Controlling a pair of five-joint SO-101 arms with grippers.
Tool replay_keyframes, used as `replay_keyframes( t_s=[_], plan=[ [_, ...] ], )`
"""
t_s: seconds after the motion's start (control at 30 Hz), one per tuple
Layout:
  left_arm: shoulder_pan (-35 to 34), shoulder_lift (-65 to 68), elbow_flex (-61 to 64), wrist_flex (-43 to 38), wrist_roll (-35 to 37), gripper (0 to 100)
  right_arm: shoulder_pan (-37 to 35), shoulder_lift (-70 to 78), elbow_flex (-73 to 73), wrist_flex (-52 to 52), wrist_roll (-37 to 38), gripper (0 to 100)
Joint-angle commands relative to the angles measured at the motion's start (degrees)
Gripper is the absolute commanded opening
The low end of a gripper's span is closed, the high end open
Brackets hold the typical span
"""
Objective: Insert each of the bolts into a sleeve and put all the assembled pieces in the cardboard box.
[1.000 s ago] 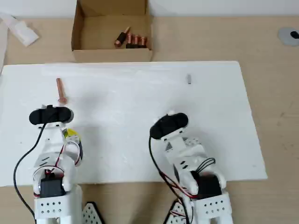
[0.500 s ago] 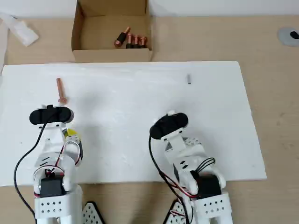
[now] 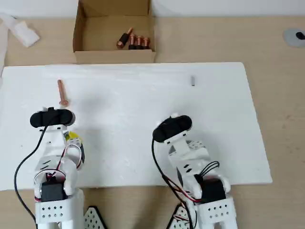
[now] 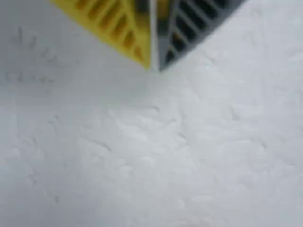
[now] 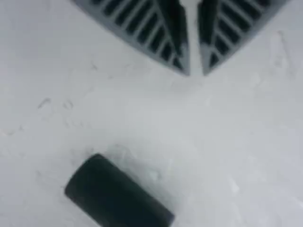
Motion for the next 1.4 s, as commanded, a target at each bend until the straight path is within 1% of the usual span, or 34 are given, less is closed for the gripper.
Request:
replay_keyframes(
  t_s=[0.0,0.33,0.53,0.9,1.03,1.13,1.23,1.3,1.37],
  plan=[
    [0.7,-0.5,0.3,-1.0,-0.4,1,0.8,-6.4,0.0,-1.1,0.3,0.9],
    [0.7,-0.5,0.3,-1.0,-0.4,1,0.7,-6.4,0.0,-1.1,0.3,0.9],
    [4.5,-0.5,0.3,-1.1,-0.4,1,0.9,-6.4,0.0,-1.1,0.3,0.9],
    [4.9,-0.5,0.3,-1.0,-0.4,1,0.9,-6.4,-0.2,-0.8,0.3,0.9],
    [3.4,-0.3,0.0,-0.2,-0.5,0,0.9,-6.3,-1.1,1.2,0.2,0.9],
    [-1.0,0.0,-1.2,-3.5,-3.1,1,1.1,-6.2,-3.4,4.7,0.2,0.9],
    [-6.0,2.1,-6.6,-2.3,-3.4,1,1.1,-5.8,-7.0,6.7,0.7,0.9],
    [-7.0,5.8,-11.5,-1.8,-3.5,1,1.1,-3.5,-9.9,7.6,2.5,0.9],
    [-7.1,12.4,-17.5,-1.8,-3.5,1,2.4,1.1,-13.8,8.1,3.6,0.9]
  ],
)
